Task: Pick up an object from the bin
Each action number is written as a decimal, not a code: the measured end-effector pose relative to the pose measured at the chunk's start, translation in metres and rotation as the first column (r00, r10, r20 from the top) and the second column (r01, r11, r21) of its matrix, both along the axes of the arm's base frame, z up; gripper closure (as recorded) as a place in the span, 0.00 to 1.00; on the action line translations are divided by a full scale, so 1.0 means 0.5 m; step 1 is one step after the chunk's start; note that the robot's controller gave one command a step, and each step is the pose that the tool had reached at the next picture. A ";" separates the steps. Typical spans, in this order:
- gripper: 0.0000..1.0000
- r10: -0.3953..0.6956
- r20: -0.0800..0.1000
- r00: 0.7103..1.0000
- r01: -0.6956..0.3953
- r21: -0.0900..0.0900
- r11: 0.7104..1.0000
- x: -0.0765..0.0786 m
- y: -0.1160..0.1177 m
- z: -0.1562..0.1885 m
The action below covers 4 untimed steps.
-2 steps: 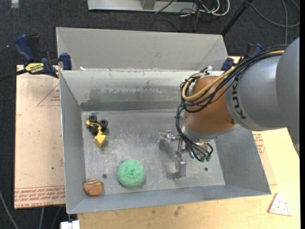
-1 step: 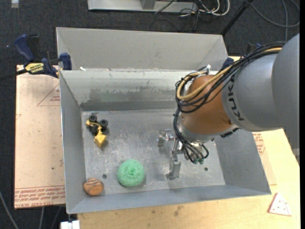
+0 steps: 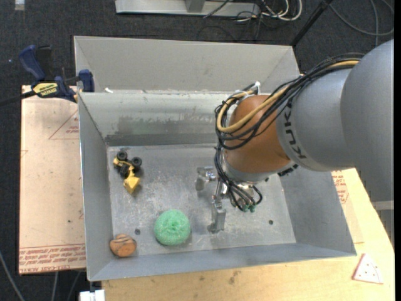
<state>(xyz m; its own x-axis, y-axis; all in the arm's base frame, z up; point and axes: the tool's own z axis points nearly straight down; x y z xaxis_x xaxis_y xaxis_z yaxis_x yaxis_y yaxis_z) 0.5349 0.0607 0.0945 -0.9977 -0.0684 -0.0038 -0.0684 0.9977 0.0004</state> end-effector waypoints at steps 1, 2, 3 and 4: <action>0.00 0.156 -0.003 0.988 -0.156 0.000 0.988 -0.012 0.043 -0.007; 0.00 0.027 -0.004 1.000 -0.027 0.001 1.000 -0.045 0.056 -0.016; 0.00 0.221 -0.002 0.975 -0.221 0.000 0.975 -0.045 0.123 -0.036; 1.00 0.151 -0.003 0.989 -0.151 0.000 0.989 -0.060 0.173 -0.049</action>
Offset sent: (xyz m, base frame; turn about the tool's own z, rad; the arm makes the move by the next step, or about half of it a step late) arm -0.0516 0.0349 -0.0158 -0.4123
